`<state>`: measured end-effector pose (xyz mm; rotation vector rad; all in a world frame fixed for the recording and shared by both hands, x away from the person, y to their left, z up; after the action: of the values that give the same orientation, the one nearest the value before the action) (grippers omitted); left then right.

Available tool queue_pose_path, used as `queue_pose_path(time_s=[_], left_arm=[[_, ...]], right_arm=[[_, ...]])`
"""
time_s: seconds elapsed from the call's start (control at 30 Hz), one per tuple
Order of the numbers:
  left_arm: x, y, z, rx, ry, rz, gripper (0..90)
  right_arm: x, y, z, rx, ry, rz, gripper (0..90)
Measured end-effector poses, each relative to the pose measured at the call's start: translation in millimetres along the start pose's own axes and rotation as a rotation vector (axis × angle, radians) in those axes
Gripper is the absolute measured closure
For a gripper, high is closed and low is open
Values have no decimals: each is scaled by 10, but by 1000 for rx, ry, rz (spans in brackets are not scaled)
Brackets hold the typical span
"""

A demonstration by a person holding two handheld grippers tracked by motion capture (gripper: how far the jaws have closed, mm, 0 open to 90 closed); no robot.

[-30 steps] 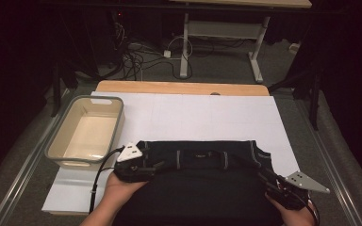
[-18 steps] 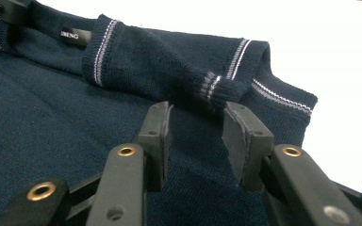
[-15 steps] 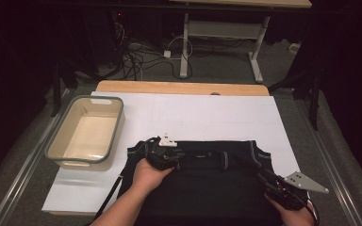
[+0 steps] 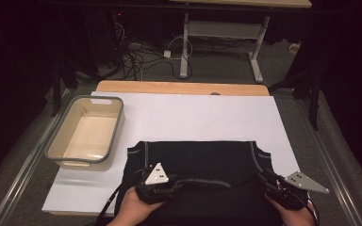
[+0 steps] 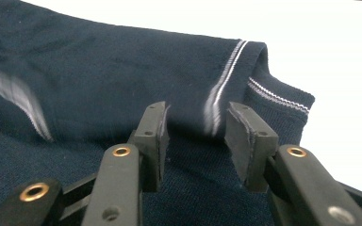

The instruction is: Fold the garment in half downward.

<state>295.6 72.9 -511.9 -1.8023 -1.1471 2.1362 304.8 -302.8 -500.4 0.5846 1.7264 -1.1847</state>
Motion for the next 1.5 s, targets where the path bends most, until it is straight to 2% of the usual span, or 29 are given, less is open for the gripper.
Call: queue_pose_path(time_s=[0.07,0.17,0.2,0.27,0.37,0.43,0.53,0.63,0.77,1.03,1.13,1.27,1.37,1.43,1.5], left_arm=[[64,-161,-34,-16,-23,44,490],[177,-381,-164,-101,-55,71,465],[221,-435,-223,-132,-66,72,463],[289,-496,-343,-204,-94,50,399],[343,-511,-481,-245,-124,41,371],[369,-481,-521,-243,-138,26,372],[400,-431,-537,-234,-136,4,374],[411,-414,-535,-220,-153,6,385],[419,-393,-524,-229,-136,-16,413],[432,-331,-551,-218,-163,-70,437],[431,-323,-547,-216,-160,-73,451],[427,-319,-537,-212,-139,-77,499],[422,-315,-514,-216,-112,-79,553],[418,-309,-495,-221,-90,-84,587],[415,-302,-480,-223,-73,-88,611]], right_arm=[[0,-5,-2,0,1,2,606],[0,0,0,2,0,0,607],[1,3,-1,2,0,-2,608],[4,6,-1,5,2,-8,609],[8,10,4,5,8,-10,611],[8,13,14,5,12,-10,610],[9,17,18,7,18,-14,613],[11,22,12,10,10,-16,615],[15,25,2,10,1,-22,616],[12,26,-3,17,-3,-26,604],[-37,24,-18,30,-34,-17,600],[-165,65,5,32,-13,-2,575],[-189,180,68,42,21,-47,532],[-145,264,101,48,39,-104,511],[-112,302,128,54,49,-131,508]])
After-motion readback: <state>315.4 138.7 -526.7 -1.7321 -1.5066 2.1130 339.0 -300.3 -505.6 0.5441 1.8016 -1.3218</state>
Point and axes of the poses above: each handheld gripper's, and its own axes: y roughly forward along the jaws, x roughly out of its underside, z roughly to its right, the point moved 5 cm from there along y, roughly forward along the jaws, and after that the axes turned 7 degrees about y, right-handed, at the moved point
